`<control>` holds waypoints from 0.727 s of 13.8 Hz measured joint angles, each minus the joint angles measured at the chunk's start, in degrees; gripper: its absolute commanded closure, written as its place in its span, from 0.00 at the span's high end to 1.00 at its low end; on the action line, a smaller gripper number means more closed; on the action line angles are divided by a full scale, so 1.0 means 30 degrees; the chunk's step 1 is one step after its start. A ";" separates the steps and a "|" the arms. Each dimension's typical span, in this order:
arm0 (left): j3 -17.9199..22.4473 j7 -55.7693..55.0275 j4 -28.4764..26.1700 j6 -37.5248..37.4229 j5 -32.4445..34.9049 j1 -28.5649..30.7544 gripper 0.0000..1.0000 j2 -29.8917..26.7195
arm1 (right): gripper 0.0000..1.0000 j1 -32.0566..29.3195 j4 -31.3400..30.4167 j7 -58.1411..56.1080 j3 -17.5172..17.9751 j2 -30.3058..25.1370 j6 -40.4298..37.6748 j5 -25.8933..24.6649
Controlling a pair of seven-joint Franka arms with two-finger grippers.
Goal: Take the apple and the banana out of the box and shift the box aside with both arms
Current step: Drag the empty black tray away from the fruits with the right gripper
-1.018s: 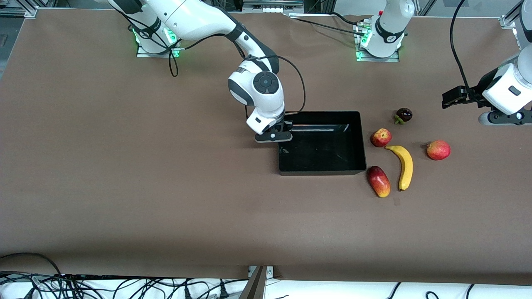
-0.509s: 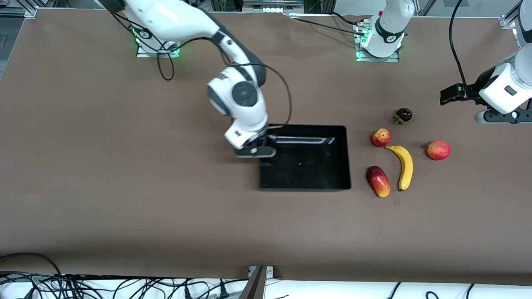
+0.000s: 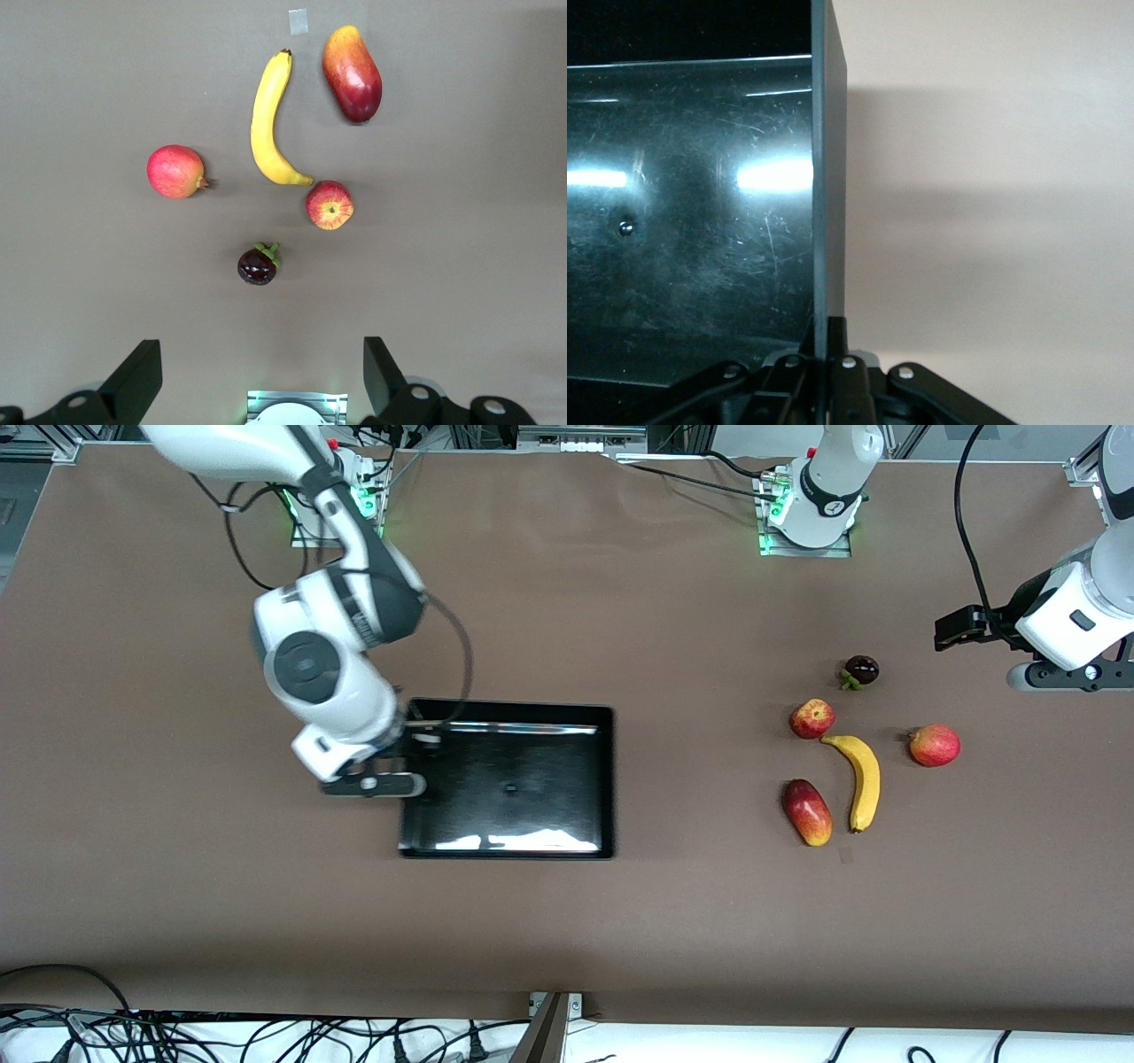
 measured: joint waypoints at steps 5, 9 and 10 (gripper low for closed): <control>-0.0001 0.0000 0.0002 0.0048 0.0000 -0.0001 1.00 0.0114 | 0.00 -0.3788 -0.5428 -0.3938 -0.0227 -0.2734 0.2168 0.0020; -0.0001 0.0000 0.0002 0.0252 0.0000 -0.0001 1.00 0.0230 | 0.00 -0.4437 -1.0787 -0.7212 -0.2944 -0.4086 0.6901 0.0681; -0.0001 0.0000 0.0002 0.0253 0.0000 -0.0001 1.00 0.0234 | 0.00 -0.4498 -1.1455 -0.7590 -0.3409 -0.4110 0.7506 0.1035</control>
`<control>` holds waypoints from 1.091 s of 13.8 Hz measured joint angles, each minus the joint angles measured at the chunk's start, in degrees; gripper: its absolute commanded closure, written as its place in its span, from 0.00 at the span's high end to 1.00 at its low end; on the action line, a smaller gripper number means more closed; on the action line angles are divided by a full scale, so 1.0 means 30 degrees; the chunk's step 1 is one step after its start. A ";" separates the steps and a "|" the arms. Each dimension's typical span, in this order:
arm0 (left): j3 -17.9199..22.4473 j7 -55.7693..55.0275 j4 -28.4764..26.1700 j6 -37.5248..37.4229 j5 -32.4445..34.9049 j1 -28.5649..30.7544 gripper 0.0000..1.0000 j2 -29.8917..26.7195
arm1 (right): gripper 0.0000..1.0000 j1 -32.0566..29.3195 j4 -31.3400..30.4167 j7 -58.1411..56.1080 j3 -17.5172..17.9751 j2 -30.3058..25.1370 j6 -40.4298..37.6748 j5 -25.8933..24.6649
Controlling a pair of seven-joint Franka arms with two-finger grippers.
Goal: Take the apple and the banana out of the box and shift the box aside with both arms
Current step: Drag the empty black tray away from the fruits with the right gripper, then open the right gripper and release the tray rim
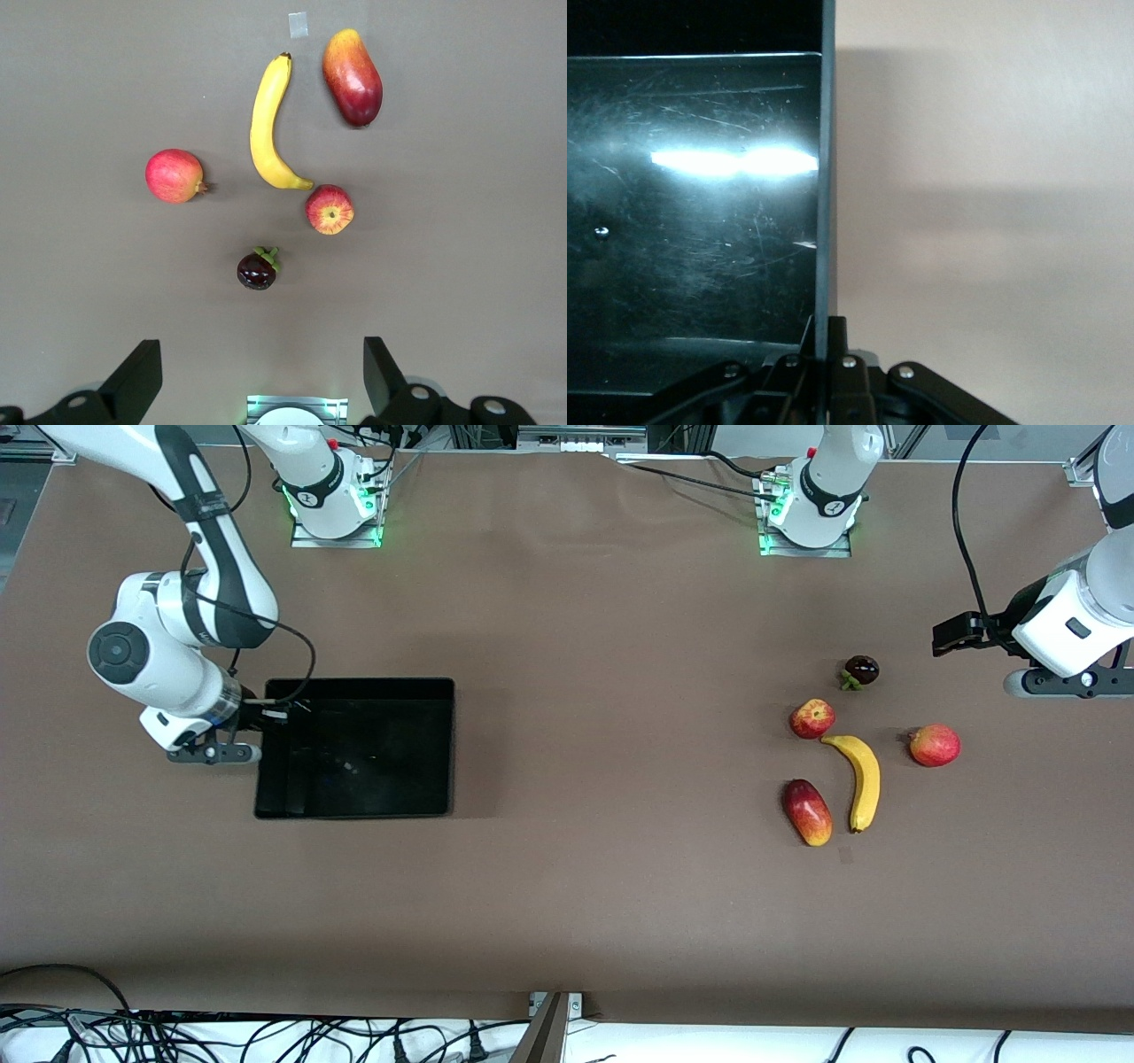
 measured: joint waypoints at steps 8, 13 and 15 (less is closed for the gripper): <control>-0.0001 0.0000 0.0000 0.0014 0.0000 -0.0003 1.00 0.0001 | 0.00 -0.0025 -0.1176 -0.2342 -0.1006 -0.0575 0.0315 0.0392; -0.0013 0.0000 0.0011 0.0006 0.0000 -0.0066 1.00 -0.0004 | 0.00 -0.0025 -0.1218 -0.2755 -0.1039 -0.0574 0.0377 0.0431; -0.0087 0.0000 0.0010 0.0007 0.0000 -0.0189 1.00 -0.0001 | 0.04 -0.0025 -0.1239 -0.2754 -0.1059 -0.0572 0.0395 0.0496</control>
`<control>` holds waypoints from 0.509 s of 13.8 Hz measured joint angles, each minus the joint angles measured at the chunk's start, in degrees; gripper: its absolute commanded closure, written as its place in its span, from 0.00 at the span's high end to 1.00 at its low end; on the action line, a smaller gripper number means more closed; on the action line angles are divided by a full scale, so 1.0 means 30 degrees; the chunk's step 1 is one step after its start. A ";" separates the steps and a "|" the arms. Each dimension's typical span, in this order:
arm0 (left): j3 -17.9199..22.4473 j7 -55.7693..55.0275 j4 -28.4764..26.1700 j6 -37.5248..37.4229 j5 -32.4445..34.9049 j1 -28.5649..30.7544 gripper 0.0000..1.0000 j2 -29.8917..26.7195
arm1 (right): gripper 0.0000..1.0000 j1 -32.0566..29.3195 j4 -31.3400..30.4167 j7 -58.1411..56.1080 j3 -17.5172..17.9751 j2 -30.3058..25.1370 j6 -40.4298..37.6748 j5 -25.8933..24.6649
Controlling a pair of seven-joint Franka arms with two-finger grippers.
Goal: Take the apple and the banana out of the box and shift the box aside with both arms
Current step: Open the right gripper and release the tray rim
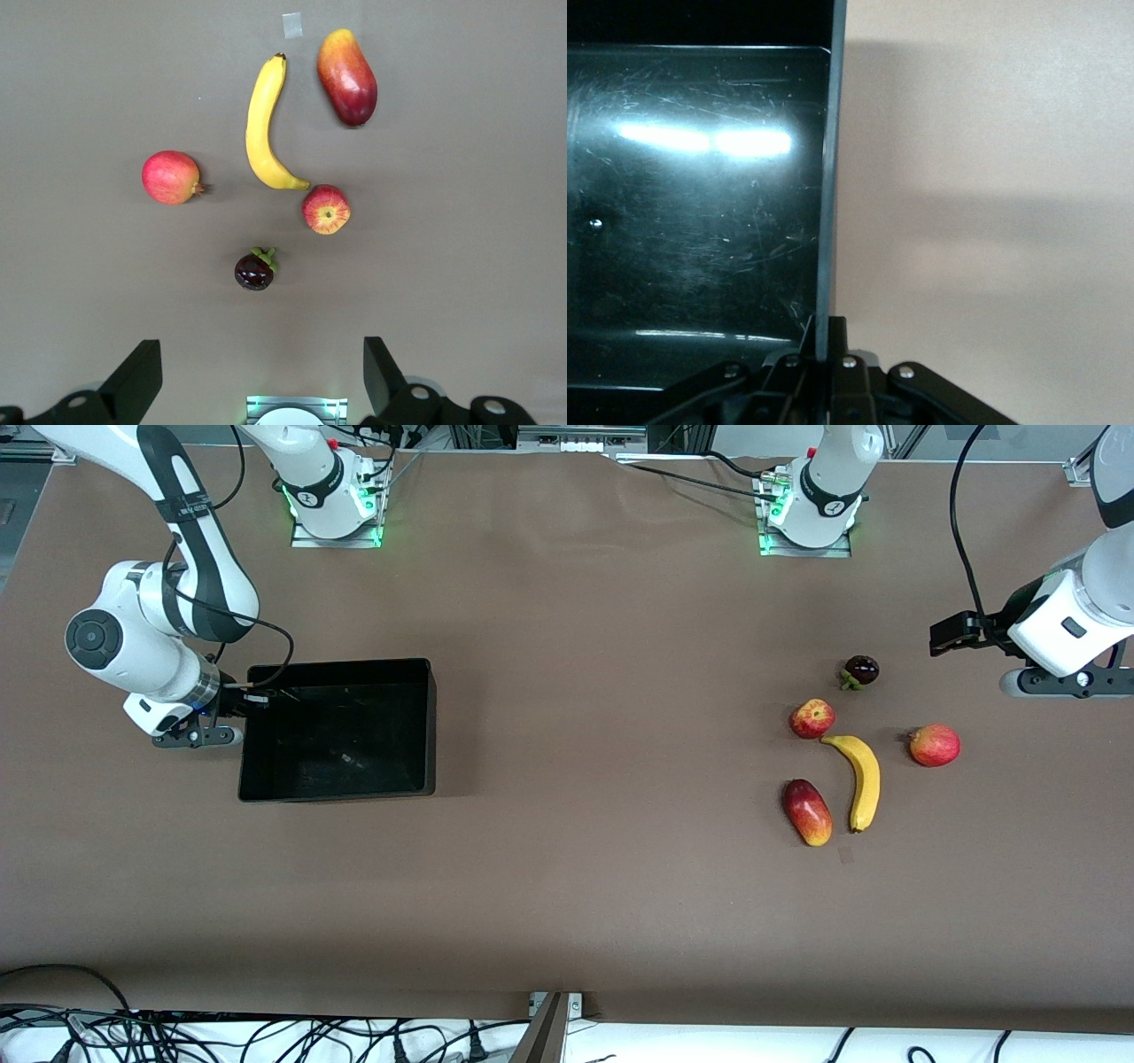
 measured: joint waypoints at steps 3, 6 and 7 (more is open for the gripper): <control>-0.0099 0.0000 -0.0001 0.0009 0.0000 -0.0082 1.00 0.0025 | 1.00 0.0000 -0.0048 0.0031 -0.0044 0.0021 -0.0082 0.0126; -0.0099 0.0000 -0.0001 0.0093 0.0000 -0.0081 1.00 0.0053 | 1.00 0.0027 0.0536 0.0056 0.0013 -0.0121 -0.0537 0.0125; -0.0098 0.0000 0.0000 0.0244 0.0000 -0.0081 1.00 0.0098 | 1.00 0.0051 0.1310 0.0055 0.0076 -0.0259 -0.1544 0.0125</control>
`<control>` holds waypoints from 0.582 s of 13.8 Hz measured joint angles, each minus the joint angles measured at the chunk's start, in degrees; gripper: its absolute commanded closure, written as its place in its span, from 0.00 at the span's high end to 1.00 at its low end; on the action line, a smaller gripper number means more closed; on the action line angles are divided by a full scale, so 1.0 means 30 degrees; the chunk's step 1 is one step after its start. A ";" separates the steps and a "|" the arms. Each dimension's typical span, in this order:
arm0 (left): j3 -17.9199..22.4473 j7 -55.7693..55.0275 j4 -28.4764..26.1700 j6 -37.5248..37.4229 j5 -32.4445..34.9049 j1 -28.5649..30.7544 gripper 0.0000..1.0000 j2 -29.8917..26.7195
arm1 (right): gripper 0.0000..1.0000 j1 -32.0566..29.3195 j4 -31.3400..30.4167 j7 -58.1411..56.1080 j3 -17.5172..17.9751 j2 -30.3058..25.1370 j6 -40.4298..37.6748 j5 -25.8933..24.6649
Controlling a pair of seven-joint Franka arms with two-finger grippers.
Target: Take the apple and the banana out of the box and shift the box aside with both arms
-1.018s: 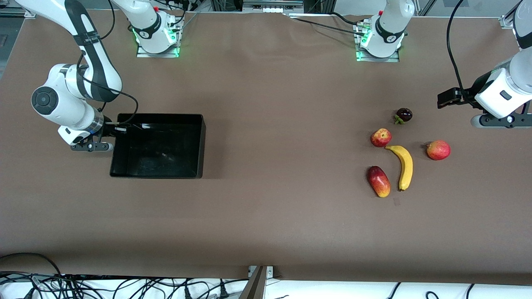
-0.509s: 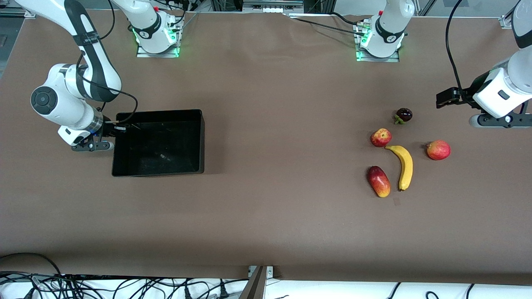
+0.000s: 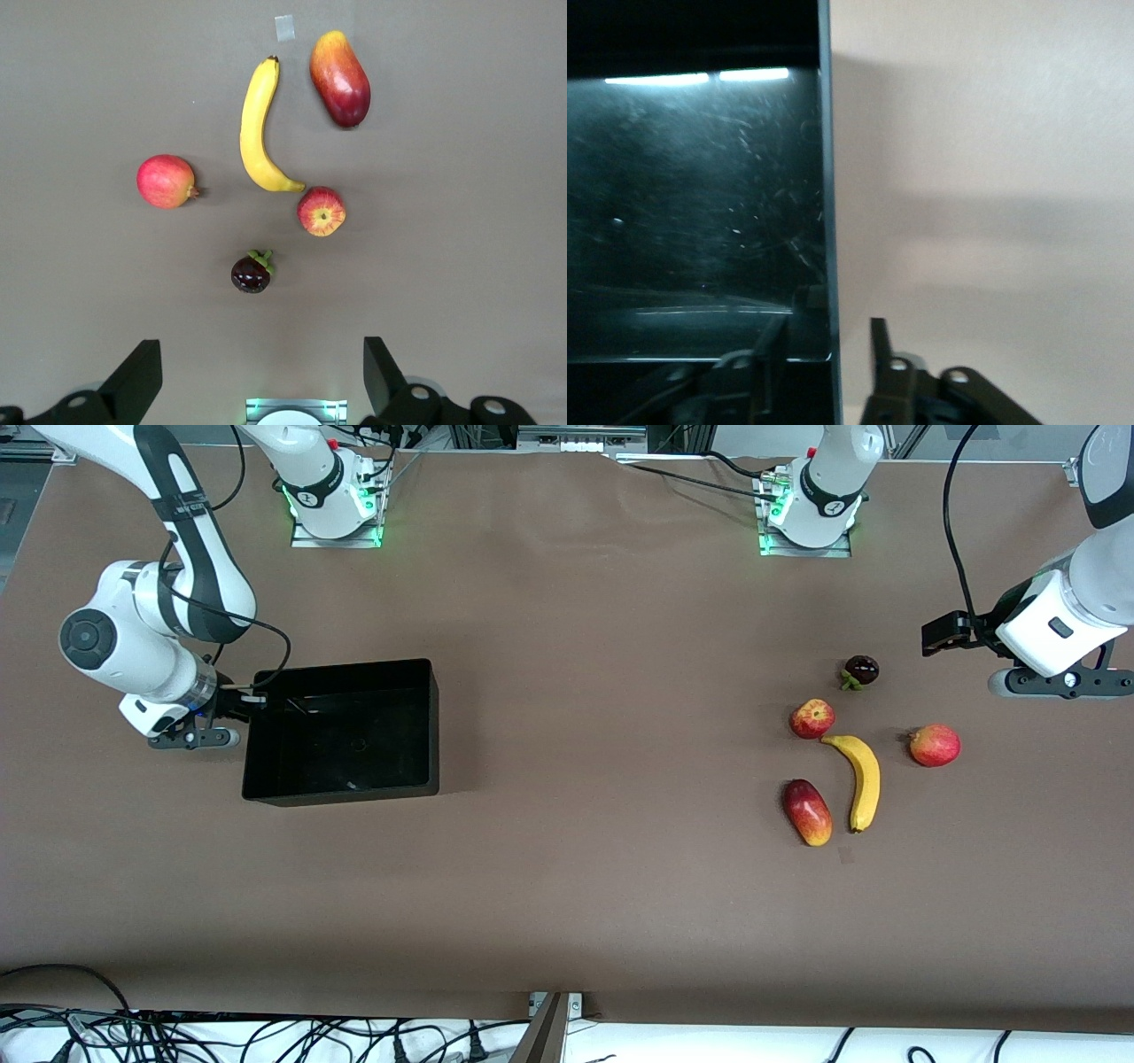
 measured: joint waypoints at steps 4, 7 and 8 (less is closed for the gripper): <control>0.0000 0.0000 -0.0001 0.0219 0.0000 0.0000 1.00 0.0182 | 1.00 0.0358 0.6793 -0.0005 0.0748 -0.0473 -0.7716 0.0001; 0.0000 0.0000 0.0001 0.0220 0.0000 0.0000 1.00 0.0181 | 1.00 0.0620 1.0932 -0.0057 0.0945 -0.0398 -0.9997 -0.0004; 0.0000 0.0000 0.0001 0.0220 0.0000 0.0000 1.00 0.0181 | 1.00 0.0671 1.2075 -0.0068 0.0960 -0.0351 -1.0618 -0.0001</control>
